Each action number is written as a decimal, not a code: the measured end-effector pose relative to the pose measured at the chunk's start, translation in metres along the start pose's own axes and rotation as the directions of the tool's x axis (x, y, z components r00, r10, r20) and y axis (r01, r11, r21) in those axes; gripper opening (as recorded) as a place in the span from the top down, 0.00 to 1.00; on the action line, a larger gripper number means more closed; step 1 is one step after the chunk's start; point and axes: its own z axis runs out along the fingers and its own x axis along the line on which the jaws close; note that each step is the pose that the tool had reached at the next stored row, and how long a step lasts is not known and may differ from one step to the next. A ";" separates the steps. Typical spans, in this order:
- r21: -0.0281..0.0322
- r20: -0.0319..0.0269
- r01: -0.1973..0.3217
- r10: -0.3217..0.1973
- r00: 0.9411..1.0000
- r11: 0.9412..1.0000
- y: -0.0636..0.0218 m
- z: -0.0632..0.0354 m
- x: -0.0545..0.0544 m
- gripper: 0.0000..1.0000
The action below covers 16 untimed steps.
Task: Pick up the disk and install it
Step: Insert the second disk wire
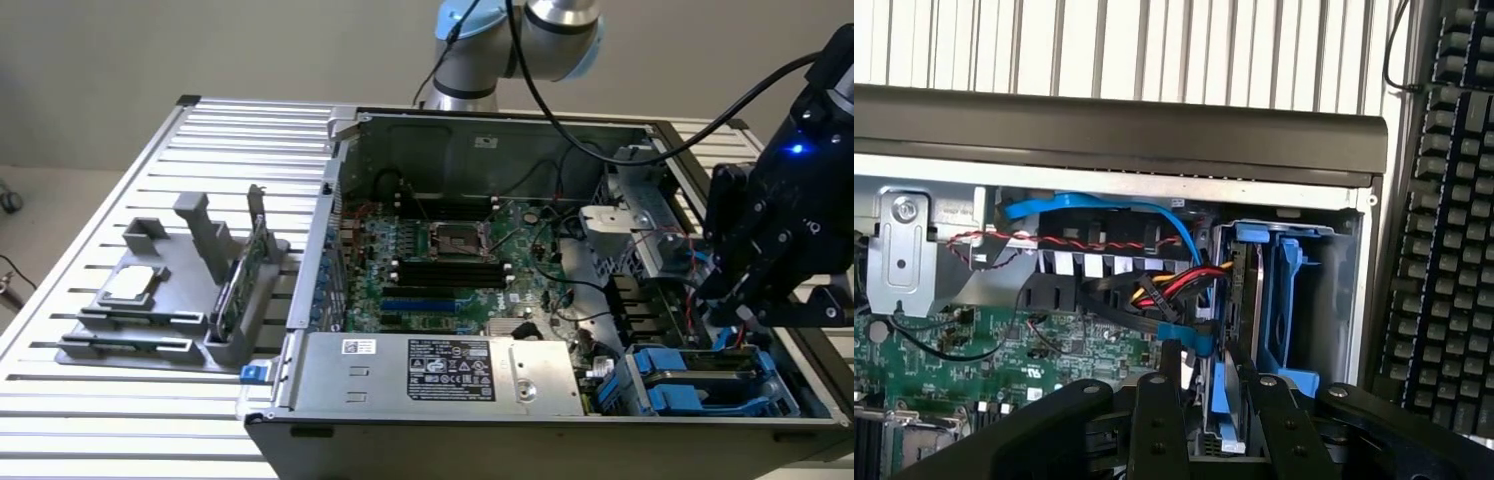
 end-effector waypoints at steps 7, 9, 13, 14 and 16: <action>-0.002 0.010 0.001 -0.001 1.000 1.000 0.0011 0.0039 0.002 0.68; -0.003 0.012 0.001 -0.001 1.000 1.000 0.0014 0.0050 0.003 0.68; -0.004 0.014 0.001 -0.001 1.000 1.000 0.0022 0.0070 0.003 0.68; -0.004 0.014 0.001 -0.001 1.000 1.000 0.0023 0.0074 0.003 0.68; -0.004 0.015 0.001 -0.001 1.000 1.000 0.0025 0.0081 0.003 0.68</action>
